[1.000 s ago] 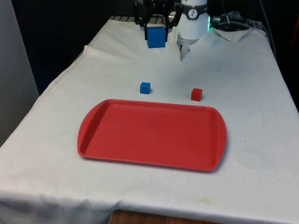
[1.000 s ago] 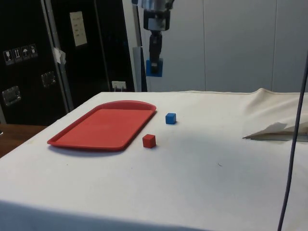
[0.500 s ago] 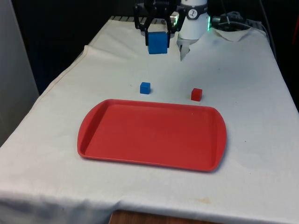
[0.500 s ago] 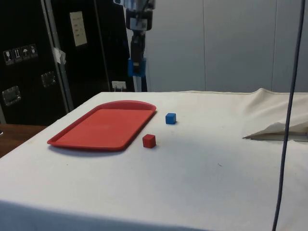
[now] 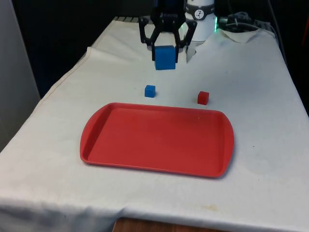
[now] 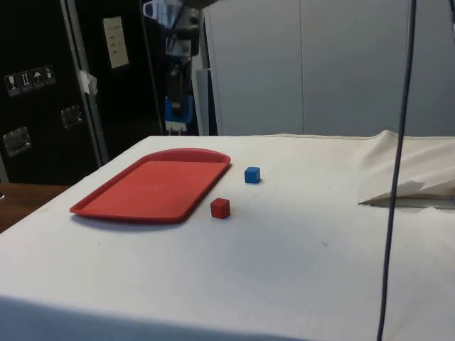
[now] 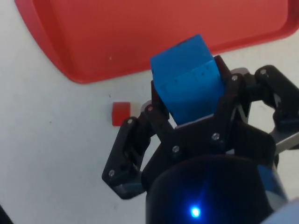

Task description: Pick up the largest block and place it onto the tray.

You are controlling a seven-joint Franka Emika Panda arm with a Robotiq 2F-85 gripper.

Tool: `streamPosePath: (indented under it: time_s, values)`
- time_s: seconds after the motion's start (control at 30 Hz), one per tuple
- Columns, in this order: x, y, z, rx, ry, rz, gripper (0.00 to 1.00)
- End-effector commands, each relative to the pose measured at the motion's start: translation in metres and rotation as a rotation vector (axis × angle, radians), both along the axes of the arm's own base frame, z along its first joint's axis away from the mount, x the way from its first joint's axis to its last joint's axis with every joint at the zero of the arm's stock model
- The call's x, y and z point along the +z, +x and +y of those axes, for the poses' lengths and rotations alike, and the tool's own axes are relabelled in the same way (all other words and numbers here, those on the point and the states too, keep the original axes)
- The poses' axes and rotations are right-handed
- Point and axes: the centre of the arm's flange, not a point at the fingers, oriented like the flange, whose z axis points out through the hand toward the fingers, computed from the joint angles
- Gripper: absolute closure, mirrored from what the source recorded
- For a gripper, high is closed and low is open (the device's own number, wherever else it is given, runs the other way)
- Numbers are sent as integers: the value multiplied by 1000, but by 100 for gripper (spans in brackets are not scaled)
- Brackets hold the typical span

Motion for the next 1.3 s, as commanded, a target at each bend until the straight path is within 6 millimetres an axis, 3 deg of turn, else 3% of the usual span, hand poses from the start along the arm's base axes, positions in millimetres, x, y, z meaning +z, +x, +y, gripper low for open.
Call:
streamPosePath:
  time_s: [0.0, 0.53, 0.57, 0.73, 1.27]
  values:
    - [-6, 5, 2, 3, 10, 6, 98]
    - [-66, 59, 0, -14, 1, 22, 98]
    - [-62, 56, -1, -16, -8, 22, 98]
    - [-88, 75, -2, -21, -3, 23, 98]
    - [-135, 86, -8, -37, 29, 56, 98]
